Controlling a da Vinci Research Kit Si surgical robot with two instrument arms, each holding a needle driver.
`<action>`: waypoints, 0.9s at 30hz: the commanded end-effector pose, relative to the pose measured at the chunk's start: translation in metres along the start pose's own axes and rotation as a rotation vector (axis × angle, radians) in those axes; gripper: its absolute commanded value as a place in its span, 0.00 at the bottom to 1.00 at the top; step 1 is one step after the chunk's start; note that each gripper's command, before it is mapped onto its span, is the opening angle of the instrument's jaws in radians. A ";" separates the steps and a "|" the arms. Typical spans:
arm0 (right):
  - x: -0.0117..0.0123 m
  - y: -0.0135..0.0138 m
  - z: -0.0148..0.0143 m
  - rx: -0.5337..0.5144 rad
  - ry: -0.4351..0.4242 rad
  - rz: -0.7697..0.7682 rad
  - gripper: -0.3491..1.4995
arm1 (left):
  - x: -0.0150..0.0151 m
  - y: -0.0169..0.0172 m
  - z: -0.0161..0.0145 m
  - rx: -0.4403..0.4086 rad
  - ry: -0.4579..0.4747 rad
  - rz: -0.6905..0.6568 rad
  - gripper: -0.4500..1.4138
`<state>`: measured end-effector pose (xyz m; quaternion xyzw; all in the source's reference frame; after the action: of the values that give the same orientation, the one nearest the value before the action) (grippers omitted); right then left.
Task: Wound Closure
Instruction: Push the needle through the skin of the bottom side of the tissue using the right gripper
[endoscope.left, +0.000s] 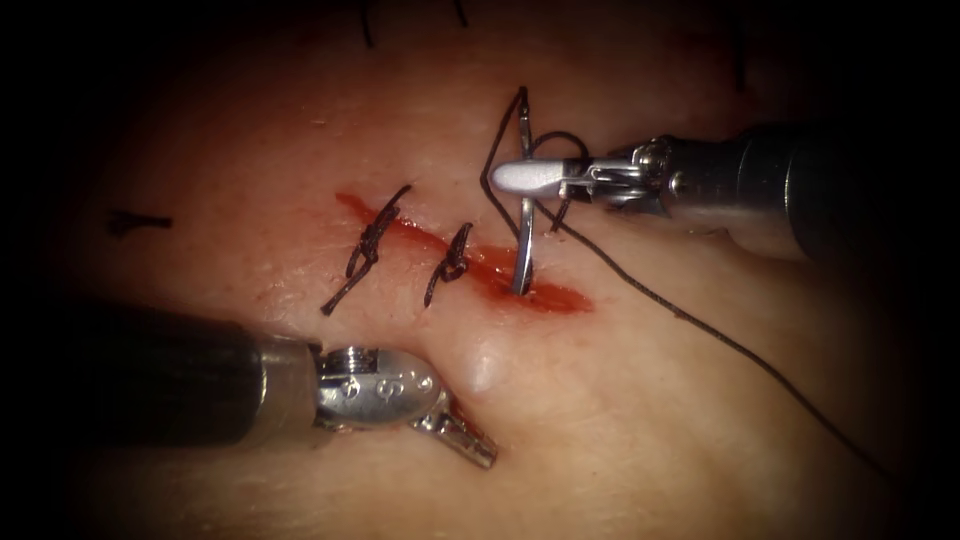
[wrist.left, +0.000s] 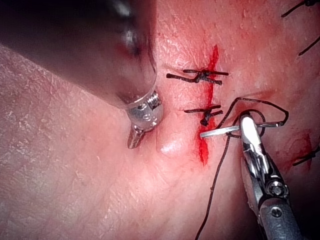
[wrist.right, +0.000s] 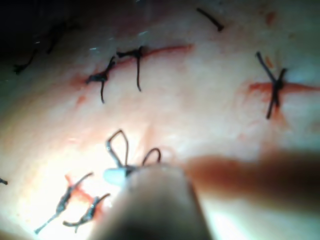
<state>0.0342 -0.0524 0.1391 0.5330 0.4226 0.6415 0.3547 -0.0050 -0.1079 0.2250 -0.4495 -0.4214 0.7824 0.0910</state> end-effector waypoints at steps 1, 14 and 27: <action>-0.0002 0.0007 0.0007 0.007 -0.001 0.005 0.00 | -0.0004 -0.0001 0.0010 -0.006 0.000 -0.001 0.12; -0.0033 0.0001 0.0020 0.084 -0.031 0.132 0.00 | -0.0002 -0.0003 0.0012 -0.004 0.000 -0.001 0.12; -0.0022 -0.0012 0.0018 0.124 0.023 -0.257 0.89 | 0.0001 0.0007 0.0009 -0.008 0.002 -0.006 0.12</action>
<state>0.0357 -0.0531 0.1367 0.4752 0.5386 0.5700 0.3990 -0.0051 -0.1082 0.2241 -0.4494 -0.4255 0.7800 0.0929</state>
